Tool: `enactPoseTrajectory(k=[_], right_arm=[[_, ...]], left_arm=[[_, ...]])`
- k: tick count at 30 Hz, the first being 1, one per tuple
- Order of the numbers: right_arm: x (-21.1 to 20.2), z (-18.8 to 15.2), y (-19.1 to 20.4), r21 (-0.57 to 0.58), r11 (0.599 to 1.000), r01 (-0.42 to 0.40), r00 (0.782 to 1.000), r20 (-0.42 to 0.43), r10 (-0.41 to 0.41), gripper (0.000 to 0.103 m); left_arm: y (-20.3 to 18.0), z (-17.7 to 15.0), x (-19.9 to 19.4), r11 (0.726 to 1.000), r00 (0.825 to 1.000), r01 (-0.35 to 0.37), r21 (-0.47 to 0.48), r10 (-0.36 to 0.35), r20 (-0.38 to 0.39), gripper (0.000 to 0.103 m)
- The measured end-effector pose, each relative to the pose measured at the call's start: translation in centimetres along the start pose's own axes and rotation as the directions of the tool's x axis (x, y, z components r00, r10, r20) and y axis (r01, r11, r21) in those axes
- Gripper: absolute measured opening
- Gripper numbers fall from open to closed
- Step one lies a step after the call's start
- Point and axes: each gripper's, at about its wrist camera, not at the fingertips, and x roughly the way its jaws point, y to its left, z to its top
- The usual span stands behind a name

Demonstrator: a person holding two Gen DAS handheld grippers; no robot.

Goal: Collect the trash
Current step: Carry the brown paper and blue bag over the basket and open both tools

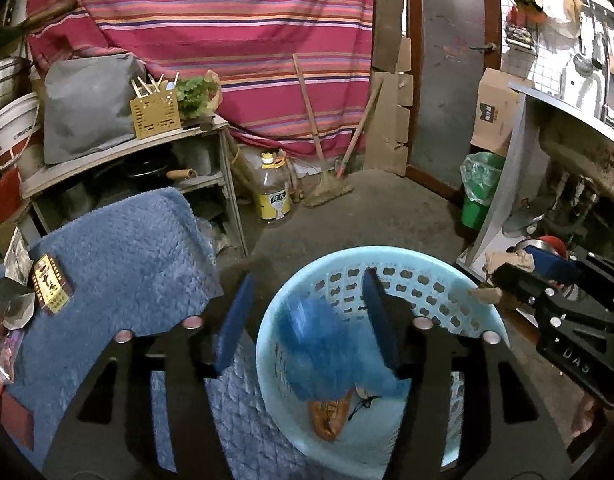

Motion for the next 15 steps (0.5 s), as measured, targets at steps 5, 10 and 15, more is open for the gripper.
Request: enactPoseTrajectory(k=[5, 10, 15], right_arm=[[0.4, -0.2, 0.2, -0.001, 1.0, 0.0, 1.0, -0.012, 0.0, 0.038], [1.3, -0.3, 1.1, -0.01, 1.0, -0.004, 1.0, -0.018, 0.004, 0.038], [1.9, 0.0, 2.0, 0.0, 1.0, 0.006, 1.0, -0.005, -0.006, 0.043]], left_arm=[[1.2, 0.0, -0.9, 0.999, 0.999, -0.034, -0.035, 0.035, 0.02, 0.082], [3.3, -0.4, -2.8, 0.994, 0.993, -0.104, -0.035, 0.105, 0.049, 0.093], [6.2, -0.7, -5.0, 0.987, 0.987, -0.147, -0.068, 0.151, 0.06, 0.097]])
